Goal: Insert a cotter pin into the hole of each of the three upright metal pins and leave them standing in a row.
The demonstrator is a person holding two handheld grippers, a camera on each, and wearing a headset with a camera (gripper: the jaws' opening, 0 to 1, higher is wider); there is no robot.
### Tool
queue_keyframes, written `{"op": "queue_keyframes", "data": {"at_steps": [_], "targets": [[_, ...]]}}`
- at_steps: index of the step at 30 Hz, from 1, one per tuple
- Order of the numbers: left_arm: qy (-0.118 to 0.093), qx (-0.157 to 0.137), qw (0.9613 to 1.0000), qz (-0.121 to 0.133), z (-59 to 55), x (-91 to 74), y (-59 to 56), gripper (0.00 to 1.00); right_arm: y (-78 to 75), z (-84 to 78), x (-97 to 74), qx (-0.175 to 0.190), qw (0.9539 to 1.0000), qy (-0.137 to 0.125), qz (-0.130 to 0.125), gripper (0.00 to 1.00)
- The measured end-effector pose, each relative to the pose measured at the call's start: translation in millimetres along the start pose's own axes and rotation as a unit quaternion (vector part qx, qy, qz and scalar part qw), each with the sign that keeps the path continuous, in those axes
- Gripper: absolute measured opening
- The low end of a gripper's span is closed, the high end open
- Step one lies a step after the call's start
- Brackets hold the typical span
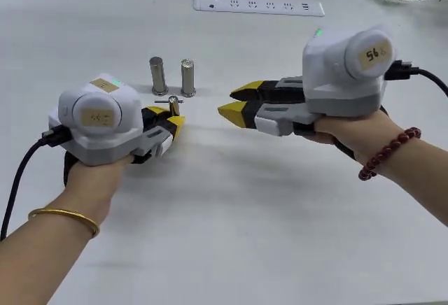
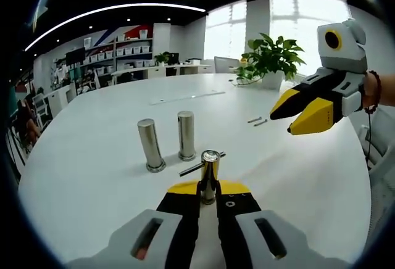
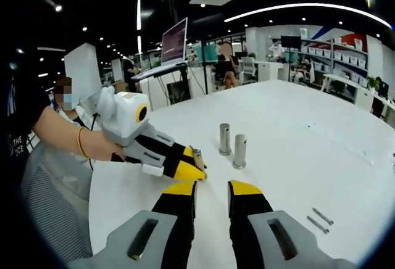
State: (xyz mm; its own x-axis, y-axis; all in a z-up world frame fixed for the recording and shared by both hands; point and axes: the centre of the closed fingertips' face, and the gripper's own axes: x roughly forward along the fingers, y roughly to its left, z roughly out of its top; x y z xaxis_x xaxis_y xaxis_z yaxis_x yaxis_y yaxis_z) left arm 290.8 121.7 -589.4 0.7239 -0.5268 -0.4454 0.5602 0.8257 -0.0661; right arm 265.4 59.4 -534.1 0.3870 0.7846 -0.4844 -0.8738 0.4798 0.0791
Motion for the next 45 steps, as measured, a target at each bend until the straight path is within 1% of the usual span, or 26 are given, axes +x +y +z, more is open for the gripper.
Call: {"op": "queue_keyframes", "data": {"at_steps": [2, 5, 10, 14, 18, 20, 21, 24, 26, 28, 31, 35, 37, 38, 40, 42, 45], "targets": [[0.000, 0.000, 1.0000, 0.000, 0.3, 0.1, -0.1, 0.08, 0.9, -0.3, -0.1, 0.001, 1.0000, 0.001, 0.001, 0.16], [-0.005, -0.001, 1.0000, -0.001, 2.6, 0.9, -1.7, 0.12, 1.6, -0.1, 0.4, 0.004, 1.0000, 0.000, 0.003, 0.17], [-0.001, -0.001, 1.0000, -0.003, 1.2, 0.9, -2.9, 0.17, 0.9, 3.1, -0.2, 0.009, 0.9999, -0.007, 0.002, 0.18], [0.001, 0.000, 1.0000, 0.004, 0.8, -2.8, -0.5, 0.23, -4.1, 9.4, -1.9, 0.016, 0.9996, -0.021, -0.004, 0.19], [0.008, -0.010, 0.9999, 0.001, -1.8, -6.0, 0.6, 0.28, -8.4, 13.4, -2.3, 0.017, 0.9994, -0.026, -0.013, 0.19], [0.011, -0.010, 0.9999, 0.001, -3.0, -7.9, 1.5, 0.33, -10.0, 15.1, -1.4, 0.013, 0.9994, -0.027, -0.015, 0.20], [0.012, -0.017, 0.9998, -0.001, -4.2, -10.5, 2.2, 0.36, -11.6, 16.8, 0.5, 0.012, 0.9995, -0.027, -0.015, 0.20], [0.010, -0.017, 0.9998, -0.002, -3.3, -15.5, 2.2, 0.40, -15.1, 19.7, 4.7, 0.005, 0.9994, -0.029, -0.019, 0.20], [0.004, -0.020, 0.9998, -0.002, -0.5, -18.4, 2.1, 0.43, -18.6, 21.6, 8.3, 0.004, 0.9992, -0.032, -0.023, 0.19], [-0.009, -0.024, 0.9997, 0.001, 5.6, -21.8, 2.7, 0.43, -22.8, 22.9, 12.1, 0.003, 0.9991, -0.032, -0.029, 0.19], [-0.017, -0.016, 0.9997, 0.009, 10.9, -25.5, 5.4, 0.46, -28.2, 24.8, 18.5, -0.001, 0.9989, -0.032, -0.035, 0.19], [-0.020, -0.021, 0.9995, 0.011, 13.3, -31.5, 6.4, 0.49, -37.3, 24.3, 29.6, 0.001, 0.9987, -0.034, -0.037, 0.21], [-0.018, -0.017, 0.9996, 0.012, 12.8, -34.8, 6.2, 0.51, -40.4, 24.3, 34.7, 0.000, 0.9985, -0.035, -0.041, 0.23], [-0.017, -0.016, 0.9997, 0.011, 13.0, -37.0, 5.7, 0.51, -41.6, 24.5, 36.8, 0.000, 0.9985, -0.034, -0.043, 0.24], [-0.020, -0.016, 0.9996, 0.010, 16.2, -41.8, 4.3, 0.53, -51.2, 22.1, 45.1, 0.004, 0.9983, -0.035, -0.046, 0.24], [-0.028, -0.006, 0.9995, 0.011, 21.4, -45.2, 3.4, 0.56, -53.7, 21.7, 50.5, 0.013, 0.9981, -0.036, -0.047, 0.26], [-0.034, -0.008, 0.9994, 0.006, 26.4, -49.2, 1.4, 0.59, -56.5, 20.9, 58.8, 0.023, 0.9980, -0.038, -0.045, 0.27]]}}
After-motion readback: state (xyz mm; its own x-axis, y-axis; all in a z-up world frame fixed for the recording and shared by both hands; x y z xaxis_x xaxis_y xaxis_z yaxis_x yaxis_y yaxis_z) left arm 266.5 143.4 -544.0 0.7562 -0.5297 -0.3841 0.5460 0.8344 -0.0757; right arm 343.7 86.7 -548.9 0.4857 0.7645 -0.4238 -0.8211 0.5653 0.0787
